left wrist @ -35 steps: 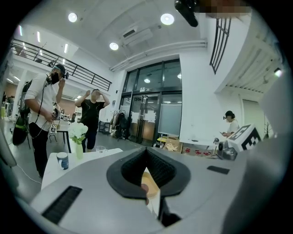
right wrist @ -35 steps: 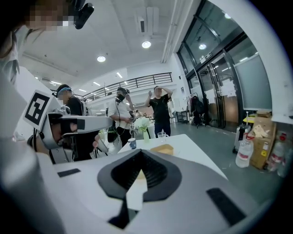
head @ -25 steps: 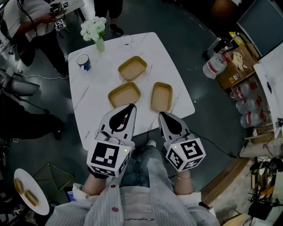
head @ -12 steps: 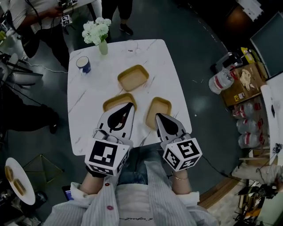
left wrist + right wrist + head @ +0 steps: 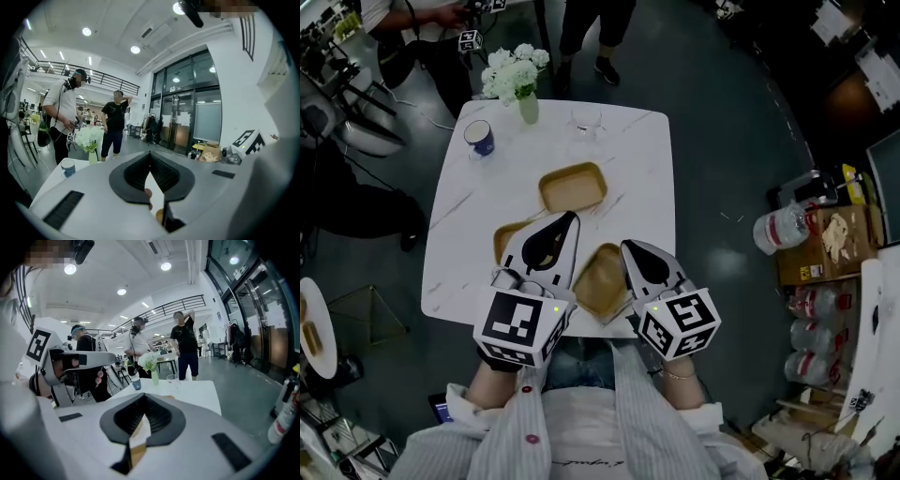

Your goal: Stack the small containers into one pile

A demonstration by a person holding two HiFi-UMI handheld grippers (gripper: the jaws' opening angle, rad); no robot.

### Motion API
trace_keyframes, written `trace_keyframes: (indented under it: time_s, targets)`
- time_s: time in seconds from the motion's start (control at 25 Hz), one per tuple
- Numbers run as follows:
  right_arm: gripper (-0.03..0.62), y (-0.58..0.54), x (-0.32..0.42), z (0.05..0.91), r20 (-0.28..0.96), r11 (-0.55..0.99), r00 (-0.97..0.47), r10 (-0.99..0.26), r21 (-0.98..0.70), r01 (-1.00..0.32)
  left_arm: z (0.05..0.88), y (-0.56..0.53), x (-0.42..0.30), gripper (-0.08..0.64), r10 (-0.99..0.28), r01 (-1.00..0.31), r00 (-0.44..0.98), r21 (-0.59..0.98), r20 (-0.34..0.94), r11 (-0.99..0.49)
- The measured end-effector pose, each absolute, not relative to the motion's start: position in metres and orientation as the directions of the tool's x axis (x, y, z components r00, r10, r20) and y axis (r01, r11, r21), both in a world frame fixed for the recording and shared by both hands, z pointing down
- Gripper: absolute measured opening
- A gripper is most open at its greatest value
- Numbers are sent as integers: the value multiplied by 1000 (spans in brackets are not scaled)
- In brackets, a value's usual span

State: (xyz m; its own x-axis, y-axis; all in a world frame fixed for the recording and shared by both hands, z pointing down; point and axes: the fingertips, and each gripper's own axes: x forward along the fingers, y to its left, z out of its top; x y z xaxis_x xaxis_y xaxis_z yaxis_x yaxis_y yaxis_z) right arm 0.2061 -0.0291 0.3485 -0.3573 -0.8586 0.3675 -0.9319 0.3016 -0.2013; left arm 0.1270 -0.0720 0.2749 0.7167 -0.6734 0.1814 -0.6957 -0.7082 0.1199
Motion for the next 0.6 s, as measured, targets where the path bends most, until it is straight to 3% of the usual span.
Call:
trace_keyframes:
  time_s: [0.6]
  targets:
    - [12, -54, 217, 364, 412, 487, -537, -736, -227, -843, 287, -80, 131, 17, -786, -817, 576, 126, 226, -562]
